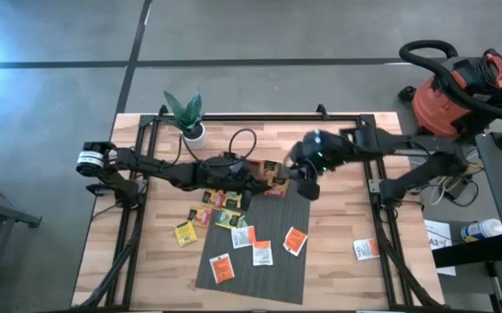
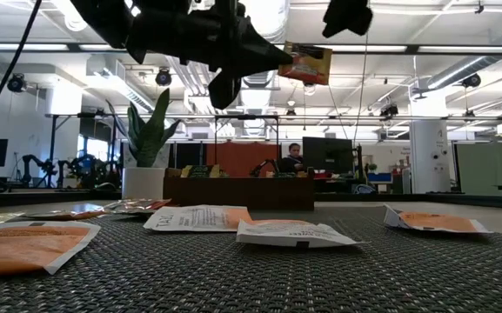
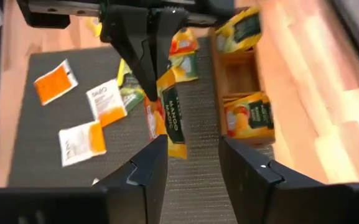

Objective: Pick & Place Tea
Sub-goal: Put the orange tea bag into the right compartment of the wooden organizer

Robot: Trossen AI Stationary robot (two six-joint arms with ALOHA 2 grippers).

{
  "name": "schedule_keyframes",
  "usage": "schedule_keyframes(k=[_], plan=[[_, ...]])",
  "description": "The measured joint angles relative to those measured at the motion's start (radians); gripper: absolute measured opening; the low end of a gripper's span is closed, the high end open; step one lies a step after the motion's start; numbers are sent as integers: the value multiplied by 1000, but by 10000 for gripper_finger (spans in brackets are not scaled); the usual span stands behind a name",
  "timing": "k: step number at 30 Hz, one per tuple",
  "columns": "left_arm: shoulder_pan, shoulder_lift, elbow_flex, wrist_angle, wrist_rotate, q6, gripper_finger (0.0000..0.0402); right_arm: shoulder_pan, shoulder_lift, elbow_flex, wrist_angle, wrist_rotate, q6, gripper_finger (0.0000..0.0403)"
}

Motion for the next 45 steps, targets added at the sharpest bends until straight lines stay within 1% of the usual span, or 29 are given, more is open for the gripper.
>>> schedule_keyframes(k=[3,5,8,10,14,21,26,31,35,39,42,45], plan=[[0,0,0,-1,0,24,0,-54,75,76,-62,-112,-47,133],[0,0,0,-1,0,38,0,-76,117,115,-83,-156,-78,133],[0,0,0,-1,0,56,0,-87,178,174,-108,-184,-128,135],[0,-1,0,0,0,70,0,-86,223,216,-147,-190,-161,138],[0,-1,0,-1,0,93,0,-86,302,296,-239,-232,-207,142],[0,-1,0,-1,0,143,0,-86,364,368,-302,-237,-258,125],[0,-1,0,1,0,182,0,-89,381,400,-343,-237,-271,96],[1,-1,0,11,-5,207,0,-88,386,396,-346,-238,-272,61],[1,-1,0,20,-13,215,0,-88,386,386,-350,-237,-270,42],[1,-2,0,17,-56,217,0,-88,386,385,-349,-228,-281,26],[1,-2,0,7,-109,215,3,-88,386,385,-346,-215,-297,12],[1,-2,0,-8,-136,206,27,-88,386,385,-344,-178,-310,10]])
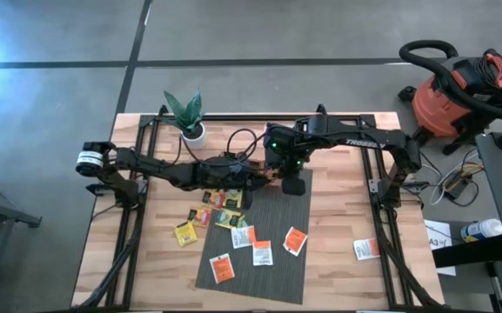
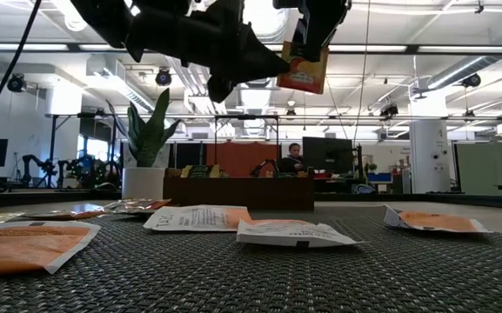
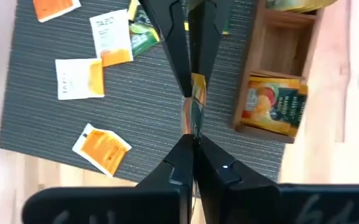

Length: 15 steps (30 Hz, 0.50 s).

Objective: Pick & Place Tea
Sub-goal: Put the orange tea bag into the right compartment of the wooden organizer

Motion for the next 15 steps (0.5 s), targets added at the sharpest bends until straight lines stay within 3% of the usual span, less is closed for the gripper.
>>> schedule_keyframes(k=[9,15], plan=[[-20,0,0,-120,-108,-79,127,-35,0,-1,39,89,-9,9],[-83,-37,-21,-156,-122,-112,142,-101,-2,-75,93,64,15,9]])
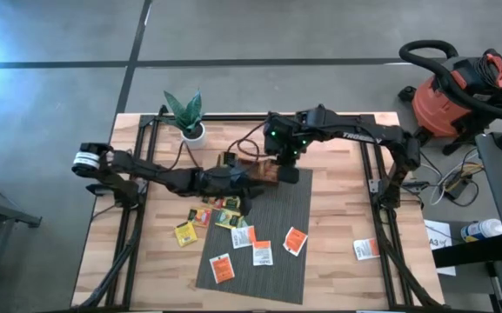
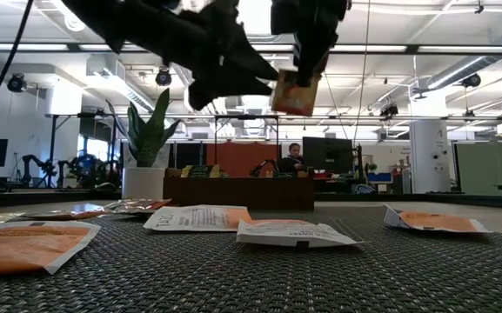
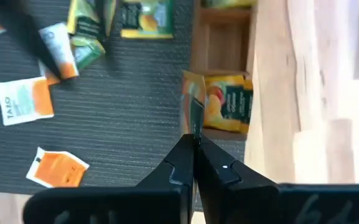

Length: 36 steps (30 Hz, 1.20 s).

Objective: Pick & Place Tea
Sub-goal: Put the orange tea bag into the right compartment of the wooden organizer

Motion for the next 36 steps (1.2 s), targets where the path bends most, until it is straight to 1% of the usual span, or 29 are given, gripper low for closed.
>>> schedule_keyframes(k=[3,5,11,14,19,22,26,31,36], plan=[[-44,-42,-34,-22,-10,-2,142,-31,0,-49,35,-34,4,9],[-71,-69,-67,-27,-28,-21,142,-44,0,-77,67,-35,4,9],[-125,-172,-190,-24,-152,-138,142,-65,12,-136,196,-67,14,9],[-136,-232,-257,-27,-204,-199,142,-69,49,-139,194,-71,-8,9],[-140,-337,-374,-26,-276,-296,142,-69,130,-115,186,-53,-51,9],[-141,-400,-435,-22,-283,-349,142,-74,165,-87,165,-35,-65,9],[-142,-472,-497,-24,-292,-385,142,-82,227,-32,84,-35,-80,9],[-142,-537,-536,-28,-334,-389,142,-86,294,9,53,-35,-95,9],[-142,-556,-540,-37,-347,-389,142,-86,336,38,49,-44,-95,9]])
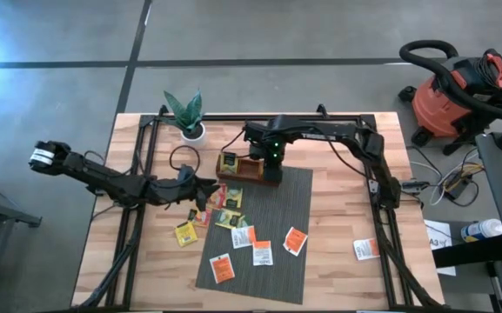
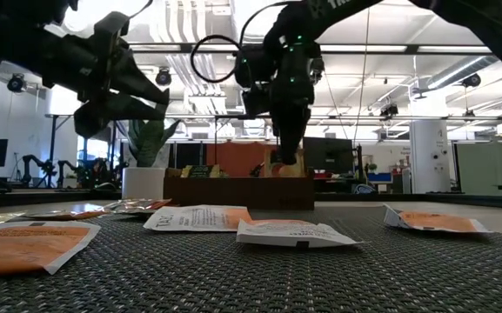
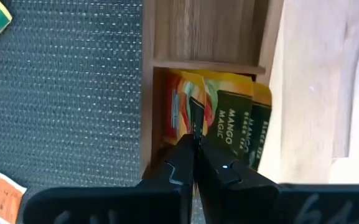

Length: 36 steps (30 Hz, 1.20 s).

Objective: Pick & Place Tea
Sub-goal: Put the orange tea bag into the right compartment of the wooden organizer

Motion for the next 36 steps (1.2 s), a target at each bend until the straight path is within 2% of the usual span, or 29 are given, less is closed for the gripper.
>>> schedule_keyframes(k=[8,12,16,21,36], plan=[[0,0,-2,-38,-14,1,142,0,14,4,-19,16,14,9],[0,0,-10,-39,-44,1,142,0,13,5,-9,115,38,9],[0,0,-11,-40,-56,1,142,-1,10,6,-9,38,39,9],[0,0,-11,-40,-55,1,142,0,8,6,-9,28,57,13],[0,1,-11,-40,-55,1,142,0,-23,19,-14,92,64,132]])
